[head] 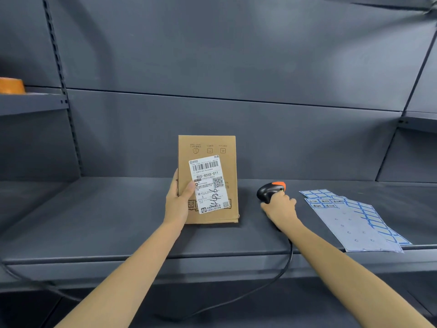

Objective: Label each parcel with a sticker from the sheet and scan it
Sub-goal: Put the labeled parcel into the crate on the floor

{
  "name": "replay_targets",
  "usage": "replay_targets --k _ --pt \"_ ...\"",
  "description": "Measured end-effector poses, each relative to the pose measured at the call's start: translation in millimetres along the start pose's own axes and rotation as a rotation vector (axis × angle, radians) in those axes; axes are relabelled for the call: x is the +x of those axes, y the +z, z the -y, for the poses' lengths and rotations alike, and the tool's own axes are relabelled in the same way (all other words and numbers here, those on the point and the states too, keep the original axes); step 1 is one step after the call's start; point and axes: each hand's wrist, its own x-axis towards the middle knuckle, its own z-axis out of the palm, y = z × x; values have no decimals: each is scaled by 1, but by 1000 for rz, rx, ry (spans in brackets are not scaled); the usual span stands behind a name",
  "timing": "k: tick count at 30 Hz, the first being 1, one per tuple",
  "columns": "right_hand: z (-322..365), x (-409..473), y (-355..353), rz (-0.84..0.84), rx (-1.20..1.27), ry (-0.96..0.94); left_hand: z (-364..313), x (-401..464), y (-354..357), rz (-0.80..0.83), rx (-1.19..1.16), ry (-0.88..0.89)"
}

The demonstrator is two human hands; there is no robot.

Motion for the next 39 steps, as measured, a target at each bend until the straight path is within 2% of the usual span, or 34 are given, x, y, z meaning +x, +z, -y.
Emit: replay_targets --k 6,12,15,19,21,25,29,33,36,39 --pt "-4 1 9 -139 -214 -123 -11 -2 -3 -16 167 -36" --pt "-3 -1 11 -247 -134 -89 -19 -4 -8 -62 666 -276" --pt "-1 -2 6 -279 -30 -96 -16 -5 -5 -70 882 -329" --pt "-8 12 -14 -215 295 64 -9 -1 -12 62 617 -383" --pt "-27 25 -30 -143 362 190 -11 -1 -14 100 500 -385" --pt "-99 41 -63 -110 152 409 -14 1 -12 41 475 -268" --pt "-153 43 -91 116 -104 600 -17 8 -6 7 466 -223" --pt "-181 53 -96 168 -187 602 -16 8 -3 -39 478 -212" --pt "-183 59 -97 149 -117 565 -12 3 -5 -47 496 -191" --pt "-183 63 -98 208 -15 569 -10 -1 -8 -52 490 -172"
